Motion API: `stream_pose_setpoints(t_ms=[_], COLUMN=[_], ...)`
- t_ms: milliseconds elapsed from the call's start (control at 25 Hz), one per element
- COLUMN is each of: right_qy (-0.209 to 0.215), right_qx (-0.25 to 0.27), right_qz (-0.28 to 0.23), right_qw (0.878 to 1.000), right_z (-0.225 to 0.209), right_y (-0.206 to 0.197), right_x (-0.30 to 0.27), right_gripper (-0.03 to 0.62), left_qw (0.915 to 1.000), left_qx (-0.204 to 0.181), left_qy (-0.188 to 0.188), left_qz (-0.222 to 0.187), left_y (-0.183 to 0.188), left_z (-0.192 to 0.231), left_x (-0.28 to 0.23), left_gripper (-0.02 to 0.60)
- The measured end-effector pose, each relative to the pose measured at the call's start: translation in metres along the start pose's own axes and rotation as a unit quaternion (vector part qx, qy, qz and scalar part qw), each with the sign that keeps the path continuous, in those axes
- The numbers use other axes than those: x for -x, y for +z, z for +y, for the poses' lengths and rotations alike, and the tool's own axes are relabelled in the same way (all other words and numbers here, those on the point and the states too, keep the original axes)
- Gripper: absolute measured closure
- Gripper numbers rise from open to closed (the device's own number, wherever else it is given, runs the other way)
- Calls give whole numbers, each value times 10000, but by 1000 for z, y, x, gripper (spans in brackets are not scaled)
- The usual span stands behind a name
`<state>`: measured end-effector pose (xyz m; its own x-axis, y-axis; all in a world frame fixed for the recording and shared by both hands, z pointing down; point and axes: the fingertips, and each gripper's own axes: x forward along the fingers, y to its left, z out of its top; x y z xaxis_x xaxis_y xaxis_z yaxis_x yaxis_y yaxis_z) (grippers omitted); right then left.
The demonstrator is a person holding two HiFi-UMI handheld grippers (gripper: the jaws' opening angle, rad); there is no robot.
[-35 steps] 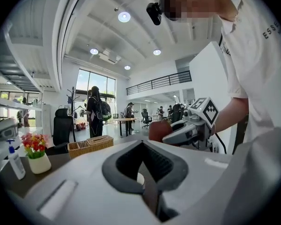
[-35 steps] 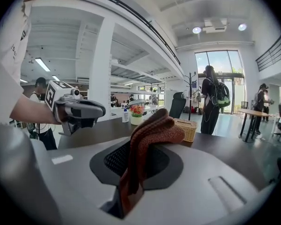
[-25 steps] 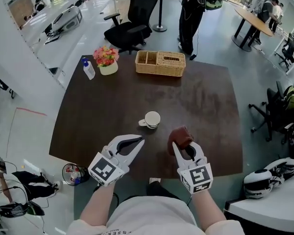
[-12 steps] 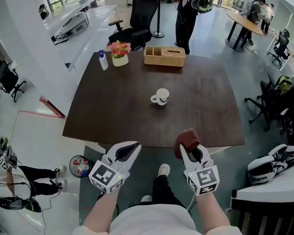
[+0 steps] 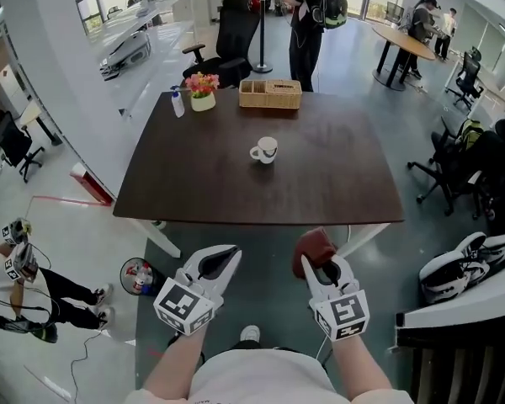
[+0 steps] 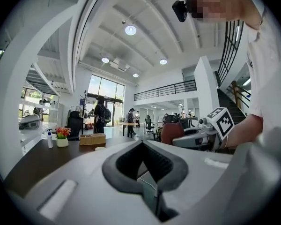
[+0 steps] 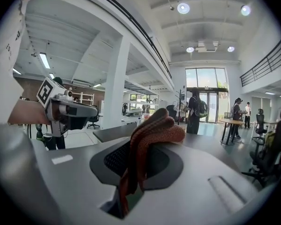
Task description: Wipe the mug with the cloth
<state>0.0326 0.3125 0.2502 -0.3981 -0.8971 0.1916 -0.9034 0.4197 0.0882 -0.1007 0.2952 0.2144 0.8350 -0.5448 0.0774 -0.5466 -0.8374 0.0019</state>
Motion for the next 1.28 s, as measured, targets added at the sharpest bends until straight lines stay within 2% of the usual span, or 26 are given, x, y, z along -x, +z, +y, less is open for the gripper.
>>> stream_pose_setpoints(t_ms=[200,480,720,1280], right_qy=[130,404,533,479], right_qx=[24,93,186,245], right_qz=[-93,-204,-240,-249], right_qw=[9999,9989,9981,9982], right_z=[6,24,26,25], right_y=[-1,-5,-6,-4], right_x=[39,83,100,113], right_gripper=[511,514,516,515], left_qw=[9998,9997,9997,9997], left_qx=[-163,-213,-211,-224], left_qy=[79,73,114,67], left_qz=[-56,51,24,-34], left_y=[13,8,12,12], left_z=[-44,-97,-113,-125], left_x=[8,14,17,19], left_gripper=[580,580,580,580])
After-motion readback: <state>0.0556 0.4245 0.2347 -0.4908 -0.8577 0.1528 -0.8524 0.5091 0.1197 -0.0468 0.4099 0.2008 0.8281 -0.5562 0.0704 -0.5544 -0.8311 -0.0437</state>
